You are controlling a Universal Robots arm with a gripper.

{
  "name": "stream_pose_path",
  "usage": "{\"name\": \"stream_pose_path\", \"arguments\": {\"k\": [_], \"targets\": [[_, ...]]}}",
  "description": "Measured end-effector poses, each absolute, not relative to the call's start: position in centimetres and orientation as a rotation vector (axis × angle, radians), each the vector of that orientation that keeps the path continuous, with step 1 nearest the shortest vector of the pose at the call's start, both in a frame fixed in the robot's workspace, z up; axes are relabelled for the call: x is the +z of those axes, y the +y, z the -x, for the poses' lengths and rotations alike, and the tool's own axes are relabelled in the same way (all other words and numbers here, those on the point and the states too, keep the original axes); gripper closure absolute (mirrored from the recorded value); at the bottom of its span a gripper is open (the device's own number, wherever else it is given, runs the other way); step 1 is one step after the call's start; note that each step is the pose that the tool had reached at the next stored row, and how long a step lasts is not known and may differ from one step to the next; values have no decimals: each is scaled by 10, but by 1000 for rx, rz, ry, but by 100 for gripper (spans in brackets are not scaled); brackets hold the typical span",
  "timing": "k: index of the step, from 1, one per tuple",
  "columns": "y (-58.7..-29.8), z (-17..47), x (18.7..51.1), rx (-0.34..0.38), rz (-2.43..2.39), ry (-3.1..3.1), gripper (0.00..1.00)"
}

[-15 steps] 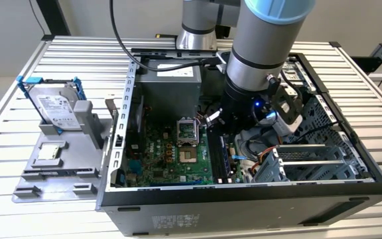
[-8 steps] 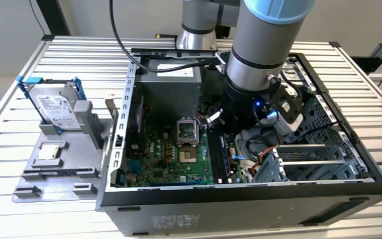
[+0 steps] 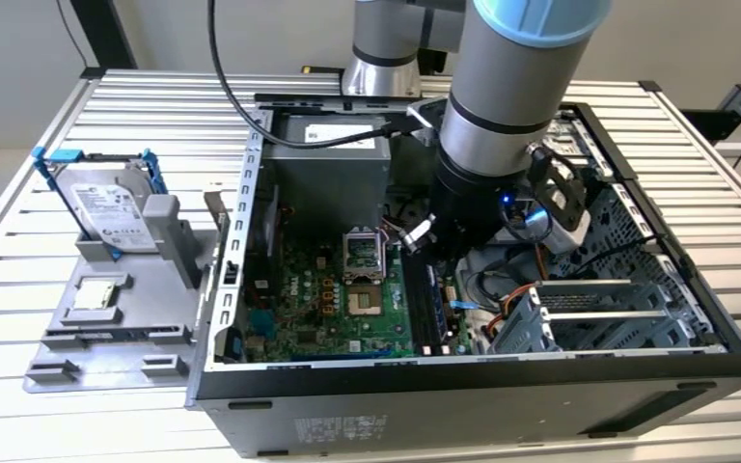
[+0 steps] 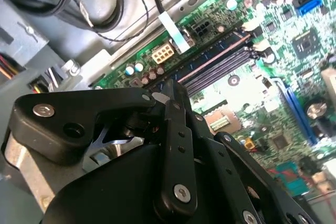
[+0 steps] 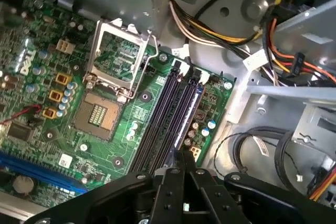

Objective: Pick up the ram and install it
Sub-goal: 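Press down the ram until it locks into place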

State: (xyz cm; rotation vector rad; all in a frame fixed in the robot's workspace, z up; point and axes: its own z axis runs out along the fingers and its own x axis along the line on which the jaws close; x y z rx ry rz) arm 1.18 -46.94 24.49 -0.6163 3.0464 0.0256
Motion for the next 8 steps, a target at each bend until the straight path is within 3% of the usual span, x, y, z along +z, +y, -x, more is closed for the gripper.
{"name": "stream_pose_path", "arguments": {"k": [8], "targets": [[-469, -12, 245, 27, 789, 3004, 100]]}}
